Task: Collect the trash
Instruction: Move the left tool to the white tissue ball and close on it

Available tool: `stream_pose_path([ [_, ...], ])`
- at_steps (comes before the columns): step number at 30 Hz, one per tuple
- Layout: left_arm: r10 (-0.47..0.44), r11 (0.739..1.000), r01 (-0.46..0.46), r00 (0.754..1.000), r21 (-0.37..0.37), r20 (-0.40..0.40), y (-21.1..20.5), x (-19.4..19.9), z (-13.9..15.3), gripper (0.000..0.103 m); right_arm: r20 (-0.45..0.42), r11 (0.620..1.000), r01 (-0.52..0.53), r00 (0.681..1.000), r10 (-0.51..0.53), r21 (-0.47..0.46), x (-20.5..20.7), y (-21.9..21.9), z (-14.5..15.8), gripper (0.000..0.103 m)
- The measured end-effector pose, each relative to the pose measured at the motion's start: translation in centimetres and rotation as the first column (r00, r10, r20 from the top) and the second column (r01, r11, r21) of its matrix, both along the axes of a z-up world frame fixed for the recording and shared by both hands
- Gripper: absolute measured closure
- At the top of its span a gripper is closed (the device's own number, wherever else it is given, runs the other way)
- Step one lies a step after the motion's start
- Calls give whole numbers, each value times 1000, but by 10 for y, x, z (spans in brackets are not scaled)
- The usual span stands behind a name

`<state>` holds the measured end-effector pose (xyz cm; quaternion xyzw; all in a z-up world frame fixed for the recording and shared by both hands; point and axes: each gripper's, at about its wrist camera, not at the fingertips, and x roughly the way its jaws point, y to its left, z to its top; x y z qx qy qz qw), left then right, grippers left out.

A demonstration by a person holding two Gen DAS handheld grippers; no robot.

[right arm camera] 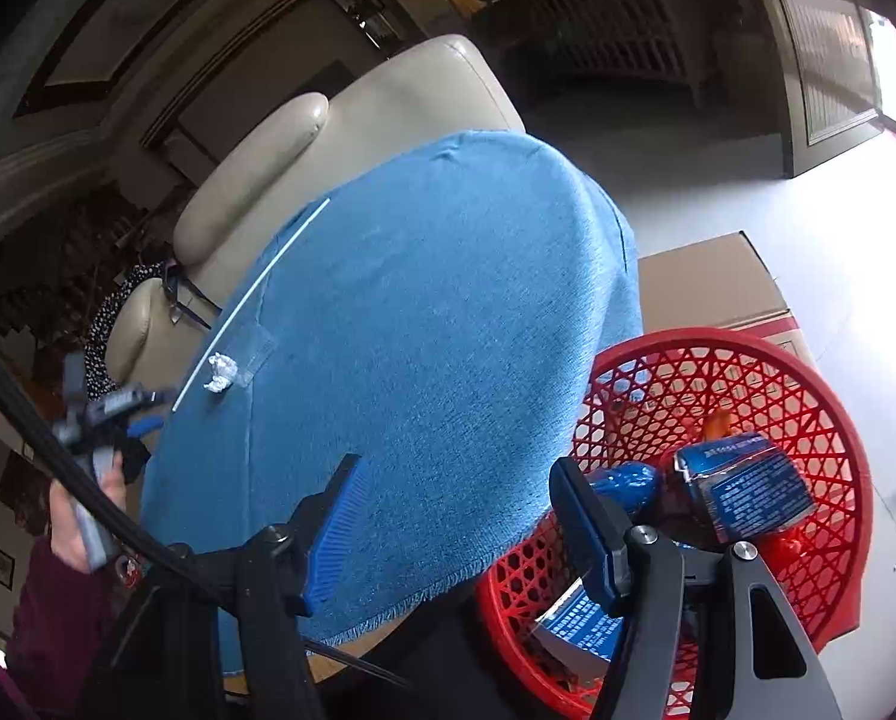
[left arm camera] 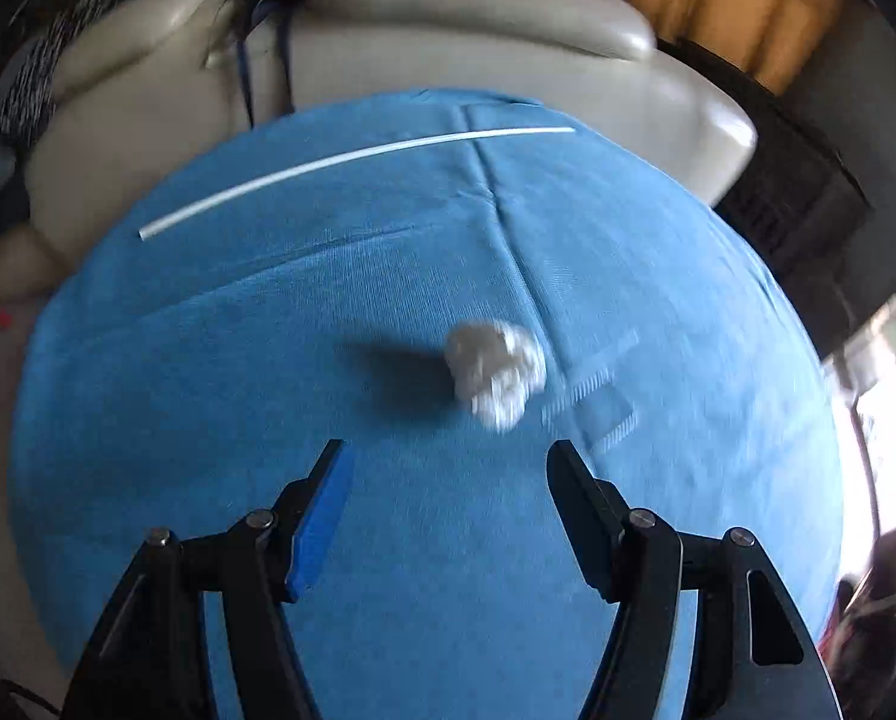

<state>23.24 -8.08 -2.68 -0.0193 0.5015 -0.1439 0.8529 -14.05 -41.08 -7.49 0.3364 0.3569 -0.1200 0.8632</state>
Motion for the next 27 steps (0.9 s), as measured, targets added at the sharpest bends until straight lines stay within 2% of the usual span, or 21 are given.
stream_pose_path([
  [9,84,992,-97,984,-77,-157,-19,60,-18,35,-21,1000,-20,1000,20,-6,8,9,-4,36],
  [15,76,990,-97,978,-98,-195,-30,78,-34,35,-43,1000,-24,999,24,8,12,9,-10,36],
  [16,73,991,-93,978,-100,-194,-32,79,-36,39,-45,1000,-27,999,28,6,14,11,-10,36],
  [17,64,991,-85,979,-102,-194,-33,80,-37,50,-47,999,-33,998,33,2,16,13,-10,36],
  [19,42,994,-61,979,-92,-197,-37,83,-43,60,-52,999,-53,997,52,-14,23,18,-7,36],
  [21,32,995,-48,982,-85,-184,-38,86,-46,63,-54,997,-78,996,76,-26,32,23,-3,36],
  [24,17,993,-38,985,-116,-174,-31,83,-46,68,-51,991,-128,991,126,-35,54,34,5,36],
  [27,-8,994,-8,990,-110,-144,-21,76,-45,69,-55,983,-181,982,180,-10,87,47,14,36],
])
